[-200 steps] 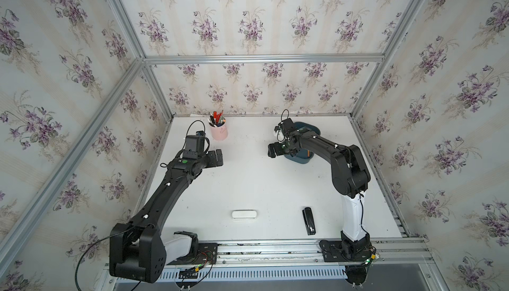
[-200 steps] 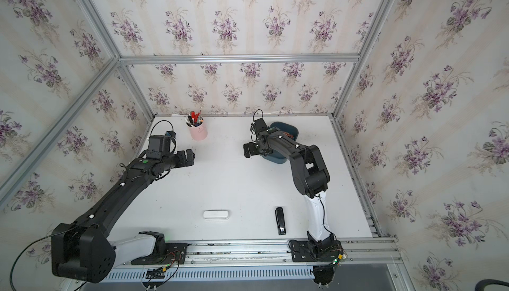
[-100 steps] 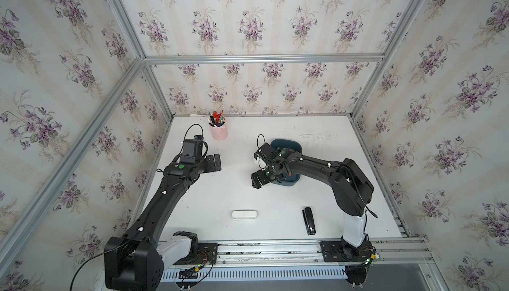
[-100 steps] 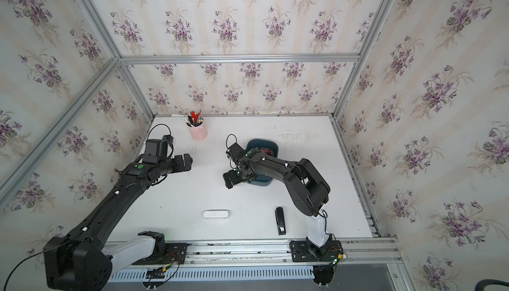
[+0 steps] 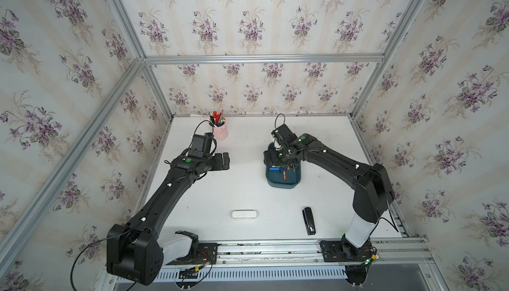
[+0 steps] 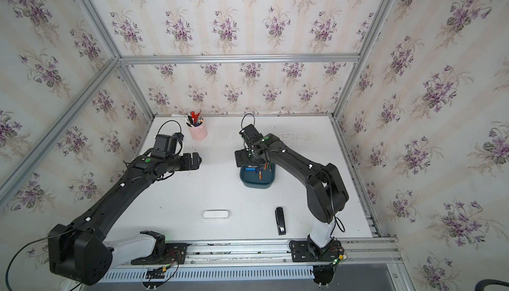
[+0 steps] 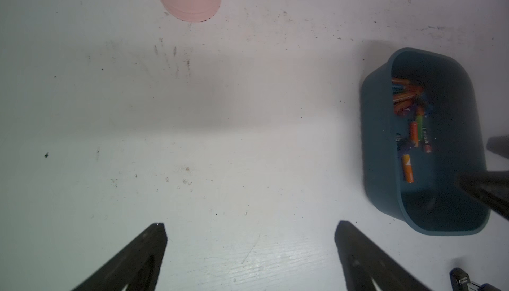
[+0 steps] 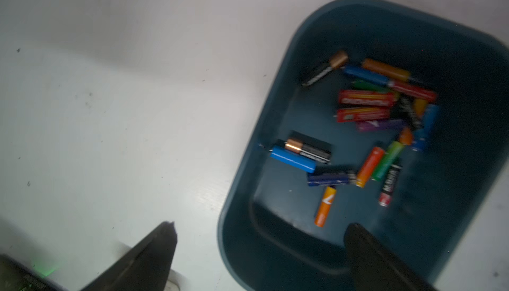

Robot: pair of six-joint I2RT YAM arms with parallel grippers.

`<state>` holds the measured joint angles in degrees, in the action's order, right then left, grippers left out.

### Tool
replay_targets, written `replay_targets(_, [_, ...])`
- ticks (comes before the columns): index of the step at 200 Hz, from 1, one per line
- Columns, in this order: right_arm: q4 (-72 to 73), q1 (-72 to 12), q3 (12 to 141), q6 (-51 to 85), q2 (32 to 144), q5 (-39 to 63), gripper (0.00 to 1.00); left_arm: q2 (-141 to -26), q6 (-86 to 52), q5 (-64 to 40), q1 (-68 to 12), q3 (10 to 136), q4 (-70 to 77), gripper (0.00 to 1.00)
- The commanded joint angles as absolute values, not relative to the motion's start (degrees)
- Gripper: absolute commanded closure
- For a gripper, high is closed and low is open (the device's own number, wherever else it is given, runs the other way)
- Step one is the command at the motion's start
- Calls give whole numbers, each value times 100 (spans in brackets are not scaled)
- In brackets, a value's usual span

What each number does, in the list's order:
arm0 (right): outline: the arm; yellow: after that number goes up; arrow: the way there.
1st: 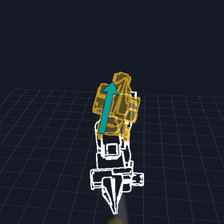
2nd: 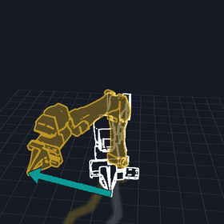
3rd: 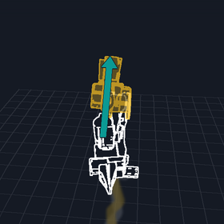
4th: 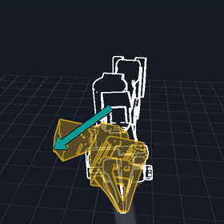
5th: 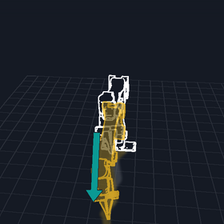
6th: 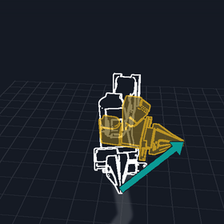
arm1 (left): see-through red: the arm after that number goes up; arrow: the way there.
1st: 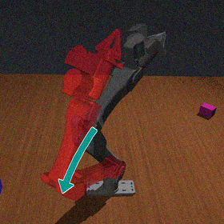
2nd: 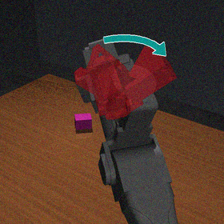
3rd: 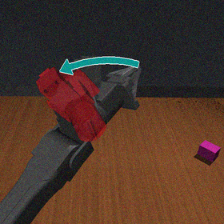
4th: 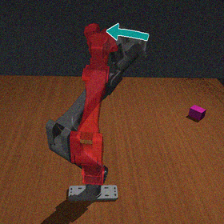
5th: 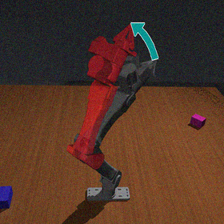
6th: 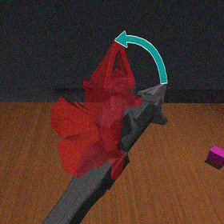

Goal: Take the batteries out of the storage box
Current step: Move the storage box to the center of the board, then adjust the storage box at the center of the board.

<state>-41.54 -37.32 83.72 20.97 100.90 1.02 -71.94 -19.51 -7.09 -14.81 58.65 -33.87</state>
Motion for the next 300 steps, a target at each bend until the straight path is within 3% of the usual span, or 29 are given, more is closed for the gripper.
replay_targets(1, [-4388,-3376,8134,2056,9888,-122,0,-7501,-2057,-713,-1720,6167,-3500,0])
replay_targets(77, [-3611,-2355,6986,1529,9631,530,0,-8674,-2134,-519,-2387,6910,-3541,0])
replay_targets(220, [-3532,-2918,7895,1549,10846,1272,1,-9242,-2016,-523,-2565,7085,-3726,0])
replay_targets(300, [-3647,-2874,8632,1544,11424,832,0,-9479,-1984,-764,-2566,7181,-3664,0])
